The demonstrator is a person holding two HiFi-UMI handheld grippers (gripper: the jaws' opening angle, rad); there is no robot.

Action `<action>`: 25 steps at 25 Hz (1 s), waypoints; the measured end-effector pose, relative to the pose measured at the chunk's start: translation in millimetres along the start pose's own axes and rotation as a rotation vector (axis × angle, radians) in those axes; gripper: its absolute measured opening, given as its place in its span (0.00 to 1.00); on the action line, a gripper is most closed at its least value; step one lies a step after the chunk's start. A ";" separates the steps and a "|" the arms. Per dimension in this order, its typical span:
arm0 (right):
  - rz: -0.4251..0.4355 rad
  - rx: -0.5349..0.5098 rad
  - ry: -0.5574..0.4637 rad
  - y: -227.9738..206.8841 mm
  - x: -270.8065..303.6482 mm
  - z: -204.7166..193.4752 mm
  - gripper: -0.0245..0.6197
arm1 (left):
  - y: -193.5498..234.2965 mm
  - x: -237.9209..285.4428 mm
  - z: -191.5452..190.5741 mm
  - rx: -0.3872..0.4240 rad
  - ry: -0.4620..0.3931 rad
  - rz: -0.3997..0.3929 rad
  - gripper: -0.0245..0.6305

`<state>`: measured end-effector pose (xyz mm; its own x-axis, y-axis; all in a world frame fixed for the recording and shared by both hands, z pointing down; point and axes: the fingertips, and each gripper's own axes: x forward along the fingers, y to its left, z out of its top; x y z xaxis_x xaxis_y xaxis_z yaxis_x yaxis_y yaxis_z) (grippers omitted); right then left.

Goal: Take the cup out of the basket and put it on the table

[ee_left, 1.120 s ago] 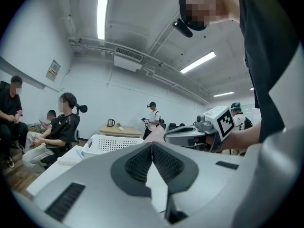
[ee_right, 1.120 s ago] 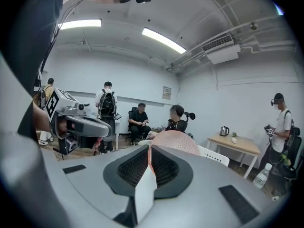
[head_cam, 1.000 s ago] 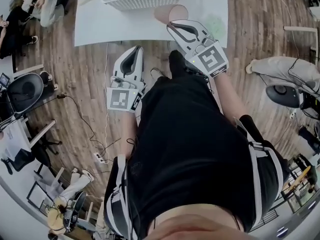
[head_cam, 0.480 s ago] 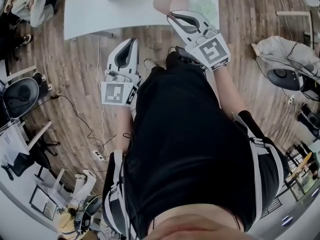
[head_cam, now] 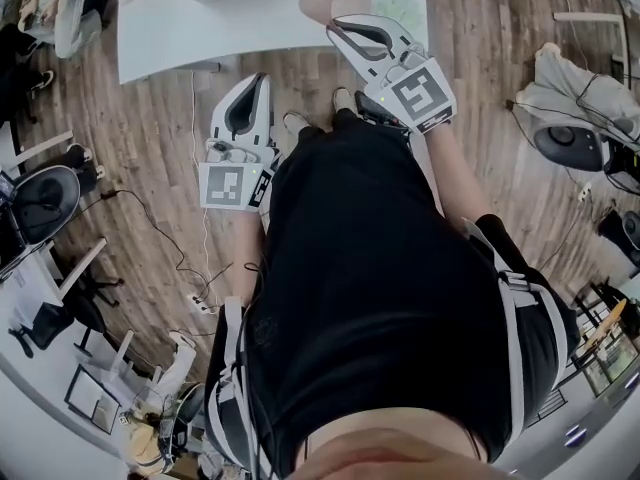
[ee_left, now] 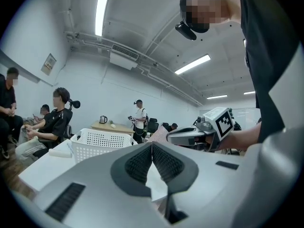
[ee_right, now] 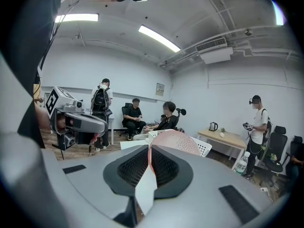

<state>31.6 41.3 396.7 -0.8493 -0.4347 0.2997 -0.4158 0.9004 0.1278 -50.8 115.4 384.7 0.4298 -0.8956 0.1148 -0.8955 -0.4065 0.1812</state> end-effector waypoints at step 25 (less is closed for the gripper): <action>0.153 0.004 0.228 -19.7 85.4 -124.5 0.09 | 2.7 -11.6 -9.7 -0.027 0.038 0.153 0.07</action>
<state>7.8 -11.6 537.5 -0.8073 -0.2783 0.5204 -0.2901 0.9551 0.0607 -57.1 126.5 393.4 0.2931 -0.9391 0.1795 -0.9476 -0.2605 0.1849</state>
